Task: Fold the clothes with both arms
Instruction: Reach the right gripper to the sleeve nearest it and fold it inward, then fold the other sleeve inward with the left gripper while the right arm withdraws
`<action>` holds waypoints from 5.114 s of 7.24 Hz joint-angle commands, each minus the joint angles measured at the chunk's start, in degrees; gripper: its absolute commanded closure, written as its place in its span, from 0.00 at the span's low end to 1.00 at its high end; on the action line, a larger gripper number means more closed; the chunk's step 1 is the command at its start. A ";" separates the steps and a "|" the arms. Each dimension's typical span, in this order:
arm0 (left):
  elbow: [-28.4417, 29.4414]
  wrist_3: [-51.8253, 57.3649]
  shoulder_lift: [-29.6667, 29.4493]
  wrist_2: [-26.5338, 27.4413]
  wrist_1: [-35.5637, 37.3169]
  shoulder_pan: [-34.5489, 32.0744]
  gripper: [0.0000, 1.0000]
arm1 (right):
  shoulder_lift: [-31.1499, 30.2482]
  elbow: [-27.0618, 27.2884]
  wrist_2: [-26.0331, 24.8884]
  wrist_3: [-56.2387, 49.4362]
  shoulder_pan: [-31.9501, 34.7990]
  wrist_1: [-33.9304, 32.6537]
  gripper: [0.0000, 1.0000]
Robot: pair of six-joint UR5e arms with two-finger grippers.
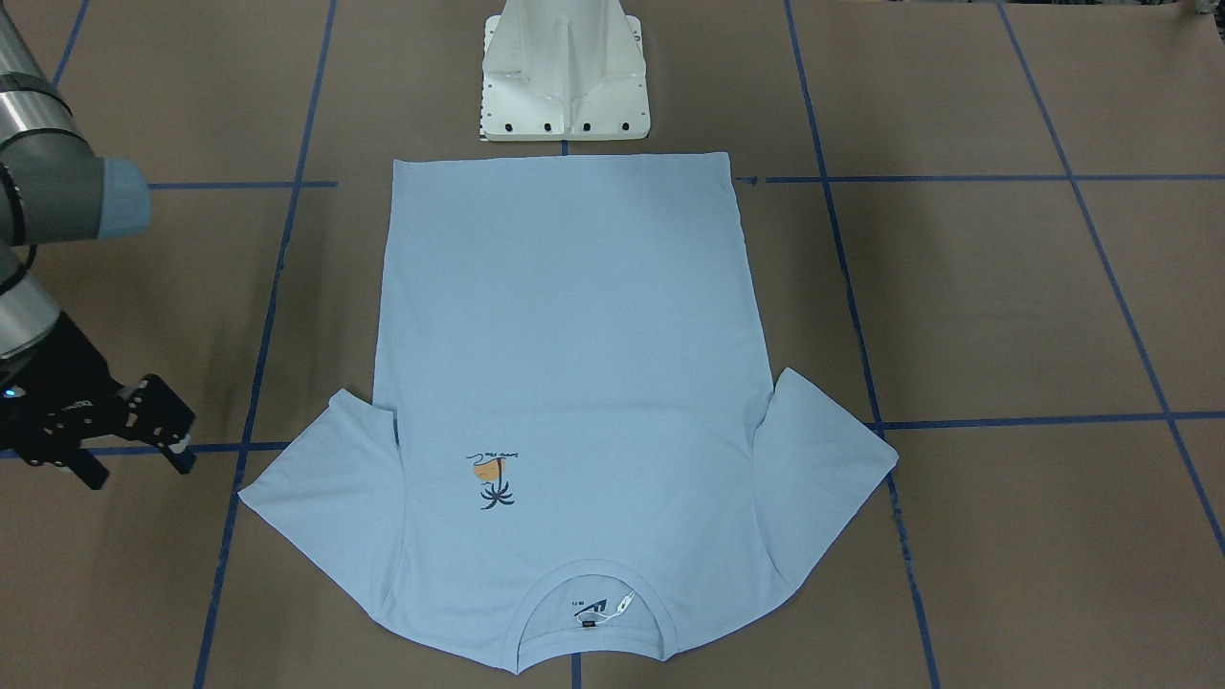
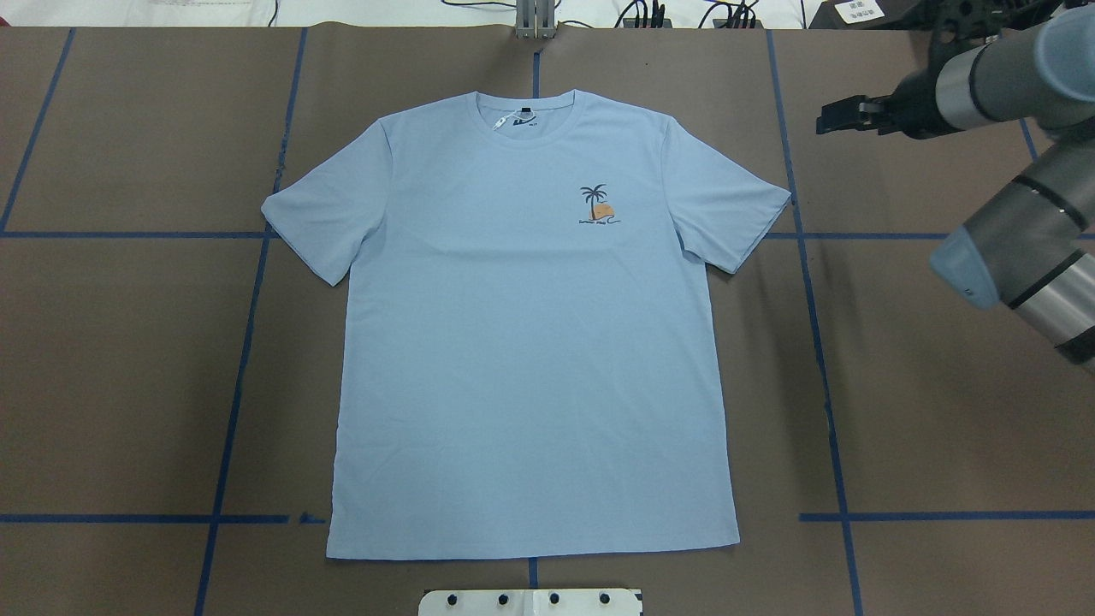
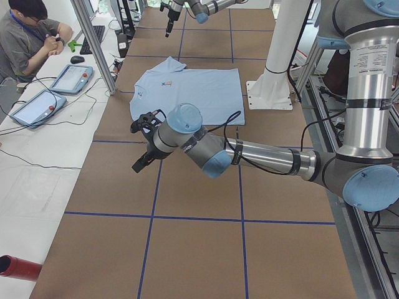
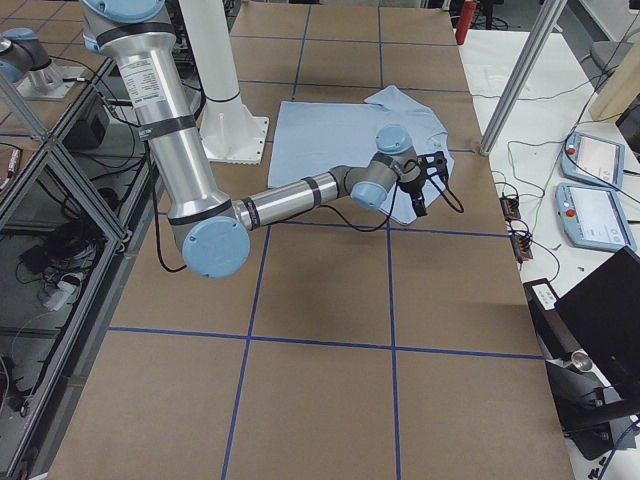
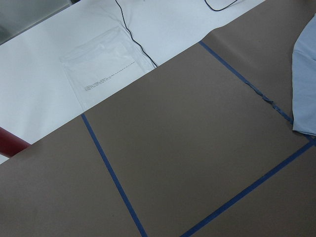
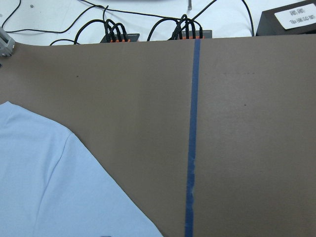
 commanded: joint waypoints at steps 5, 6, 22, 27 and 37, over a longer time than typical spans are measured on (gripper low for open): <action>0.05 0.03 0.04 0.00 -0.15 0.00 0.00 | 2.90 -11.26 -14.35 4.42 -10.14 7.08 0.25; 0.13 0.03 0.12 0.00 -0.15 0.00 0.00 | 2.82 -11.26 -14.54 4.42 -10.58 7.17 0.30; 0.22 0.03 0.04 0.00 -0.07 0.09 0.00 | 28.80 -13.33 -35.26 31.00 -23.23 -24.47 1.00; 0.14 0.03 0.04 0.00 -0.07 0.09 0.00 | 32.61 -21.72 -40.47 33.37 -23.51 -24.56 0.01; 5.58 -52.42 -15.67 21.21 -8.33 29.19 0.15 | 7.34 9.91 19.52 -29.19 16.79 -36.08 0.00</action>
